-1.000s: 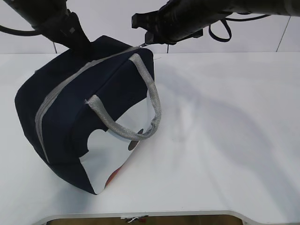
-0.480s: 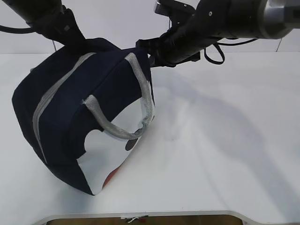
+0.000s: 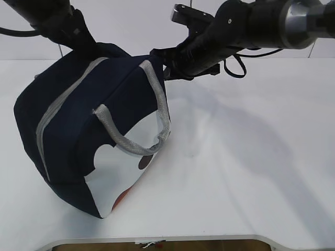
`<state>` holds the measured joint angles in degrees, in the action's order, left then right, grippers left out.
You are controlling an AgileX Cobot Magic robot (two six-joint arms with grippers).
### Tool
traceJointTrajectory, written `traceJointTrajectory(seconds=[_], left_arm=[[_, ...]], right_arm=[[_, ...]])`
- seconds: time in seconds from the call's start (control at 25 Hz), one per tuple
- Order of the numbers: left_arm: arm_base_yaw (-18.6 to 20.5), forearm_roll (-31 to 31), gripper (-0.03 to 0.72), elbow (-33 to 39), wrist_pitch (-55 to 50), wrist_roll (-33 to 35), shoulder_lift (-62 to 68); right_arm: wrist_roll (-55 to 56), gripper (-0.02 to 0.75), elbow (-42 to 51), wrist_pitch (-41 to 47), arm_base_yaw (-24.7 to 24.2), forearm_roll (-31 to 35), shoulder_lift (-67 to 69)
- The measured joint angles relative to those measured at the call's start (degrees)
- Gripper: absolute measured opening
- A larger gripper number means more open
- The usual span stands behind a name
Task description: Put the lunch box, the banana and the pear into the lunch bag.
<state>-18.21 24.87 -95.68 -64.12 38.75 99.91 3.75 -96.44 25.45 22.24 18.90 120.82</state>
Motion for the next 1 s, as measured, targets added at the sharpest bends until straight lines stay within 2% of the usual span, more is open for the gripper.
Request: traceJointTrajectory(seconds=[0.16, 0.24, 0.32, 0.48, 0.6, 0.84, 1.0], left_arm=[[0.0, 0.37, -0.001, 0.0, 0.14, 0.0, 0.31], [0.0, 0.67, -0.001, 0.0, 0.28, 0.0, 0.68], [0.0, 0.91, -0.001, 0.0, 0.42, 0.0, 1.08], [0.0, 1.24, -0.001, -0.11, 1.29, 0.17, 2.16], [0.0, 1.97, -0.001, -0.23, 1.99, 0.65, 3.07], [0.0, 5.01, -0.001, -0.23, 3.69, 2.91, 4.8], [0.0, 6.79, -0.001, -0.23, 6.33, 3.58, 5.78]], right_arm=[[-0.1, 0.016, -0.86, 0.6, 0.0, -0.35, 0.26], [-0.22, 0.043, -1.33, 0.98, -0.04, -0.7, 0.5], [-0.71, 0.116, -1.9, 1.3, -0.27, -1.08, 0.76], [-1.59, 0.343, -5.03, 3.91, -0.58, -1.62, 0.78], [-2.2, 0.452, -8.61, 7.45, -0.58, -2.98, 0.78], [-8.65, 0.482, -18.36, 19.67, -0.58, -5.08, 0.87], [-9.93, 0.482, -25.04, 28.49, -0.58, -9.55, 0.87]])
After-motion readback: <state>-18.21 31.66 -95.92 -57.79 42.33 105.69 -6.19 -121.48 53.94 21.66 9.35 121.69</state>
